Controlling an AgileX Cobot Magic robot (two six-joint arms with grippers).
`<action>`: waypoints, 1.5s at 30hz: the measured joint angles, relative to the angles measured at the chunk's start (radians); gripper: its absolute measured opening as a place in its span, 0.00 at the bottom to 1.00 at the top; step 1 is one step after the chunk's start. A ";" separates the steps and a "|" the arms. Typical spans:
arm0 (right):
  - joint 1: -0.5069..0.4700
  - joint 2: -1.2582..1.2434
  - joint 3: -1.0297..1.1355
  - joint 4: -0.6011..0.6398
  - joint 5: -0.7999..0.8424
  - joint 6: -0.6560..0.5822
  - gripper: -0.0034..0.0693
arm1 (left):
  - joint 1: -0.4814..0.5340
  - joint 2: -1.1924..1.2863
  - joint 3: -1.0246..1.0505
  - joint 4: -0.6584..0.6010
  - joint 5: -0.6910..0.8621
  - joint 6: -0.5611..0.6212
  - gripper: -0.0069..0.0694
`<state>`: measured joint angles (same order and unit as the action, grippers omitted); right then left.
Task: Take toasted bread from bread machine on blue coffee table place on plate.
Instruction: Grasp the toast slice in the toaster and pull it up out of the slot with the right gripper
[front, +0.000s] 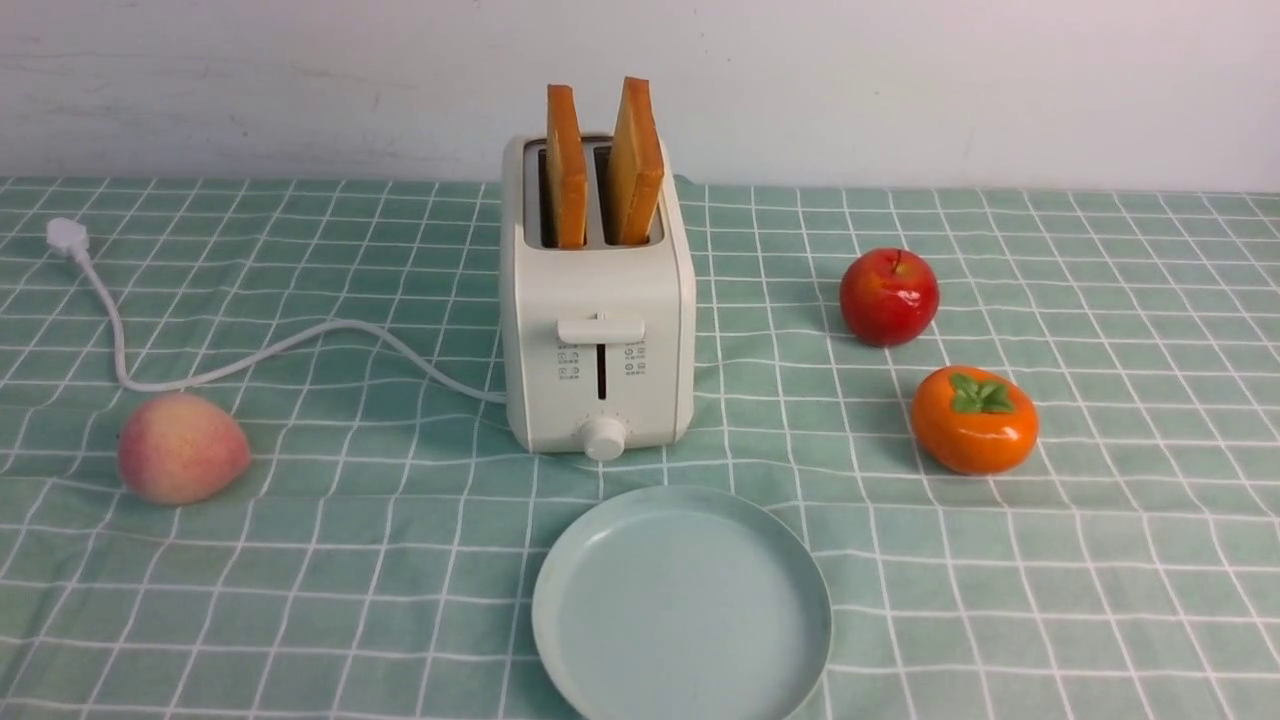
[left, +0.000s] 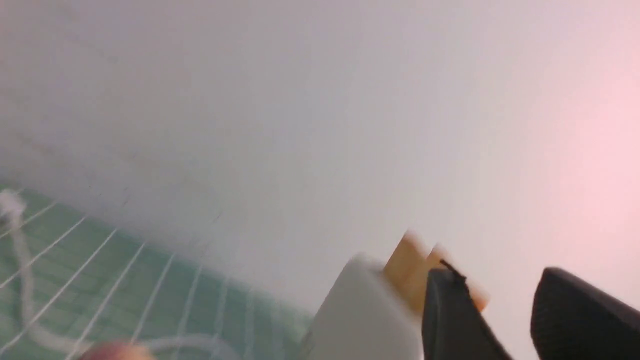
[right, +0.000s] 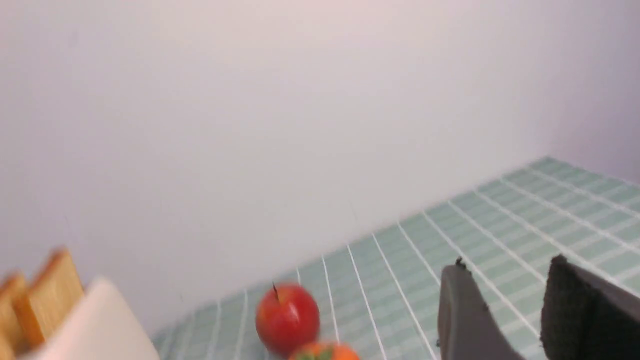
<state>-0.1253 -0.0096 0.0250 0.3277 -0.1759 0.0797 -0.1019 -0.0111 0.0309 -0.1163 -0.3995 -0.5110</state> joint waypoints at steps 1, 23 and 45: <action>0.000 0.000 -0.007 0.009 -0.077 0.012 0.38 | 0.000 0.000 -0.013 -0.011 -0.086 -0.024 0.40; 0.021 0.949 -1.009 0.026 0.650 0.036 0.38 | -0.003 0.746 -0.878 -0.002 1.033 -0.075 0.40; 0.485 2.026 -2.013 0.401 0.905 -0.411 0.70 | -0.232 0.880 -0.878 -0.125 1.348 0.081 0.40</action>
<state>0.3597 2.0164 -1.9879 0.7283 0.7290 -0.3314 -0.3341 0.8684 -0.8467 -0.2415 0.9481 -0.4295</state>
